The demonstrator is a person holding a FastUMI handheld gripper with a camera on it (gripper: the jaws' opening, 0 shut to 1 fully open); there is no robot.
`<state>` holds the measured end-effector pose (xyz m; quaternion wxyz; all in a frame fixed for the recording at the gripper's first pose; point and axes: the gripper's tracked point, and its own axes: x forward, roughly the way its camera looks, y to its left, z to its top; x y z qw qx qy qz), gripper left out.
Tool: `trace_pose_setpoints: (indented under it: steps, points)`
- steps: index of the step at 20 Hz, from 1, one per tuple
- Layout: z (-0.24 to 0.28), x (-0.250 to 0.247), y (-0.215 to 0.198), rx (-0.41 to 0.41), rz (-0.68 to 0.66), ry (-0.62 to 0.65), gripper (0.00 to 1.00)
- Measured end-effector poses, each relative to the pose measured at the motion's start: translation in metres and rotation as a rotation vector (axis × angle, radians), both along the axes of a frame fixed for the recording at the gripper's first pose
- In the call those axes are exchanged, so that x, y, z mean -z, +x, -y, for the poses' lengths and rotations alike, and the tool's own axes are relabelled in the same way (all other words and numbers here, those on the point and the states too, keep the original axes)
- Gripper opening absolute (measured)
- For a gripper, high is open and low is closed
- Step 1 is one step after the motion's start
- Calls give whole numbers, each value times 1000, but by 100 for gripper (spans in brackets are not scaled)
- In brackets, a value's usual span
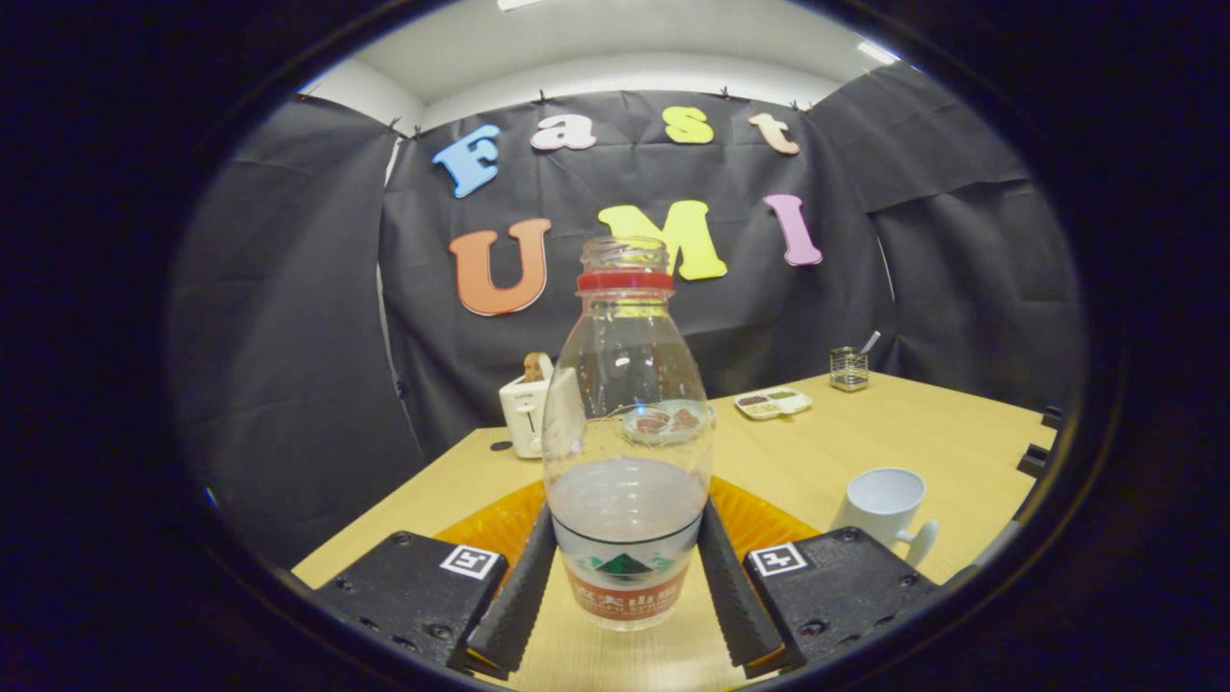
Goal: Take the bottle from table, then pour the juice into the cup, finally place the bottle on the coaster
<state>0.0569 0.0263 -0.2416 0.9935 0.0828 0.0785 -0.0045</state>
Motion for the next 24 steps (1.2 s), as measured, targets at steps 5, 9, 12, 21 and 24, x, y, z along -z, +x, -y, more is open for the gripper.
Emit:
trace_pose_setpoints:
  steps: [5, 9, 12, 21, 24]
  points:
    - [20, -34, 9, 23, 12, 116, 80]
    - [47, -35, 11, 67, -4, 224, 80]
    - [56, -33, 13, 90, -7, 348, 80]
    - [46, -53, 28, 19, 11, 685, 79]
    - [50, -50, 35, 47, -3, 763, 79]
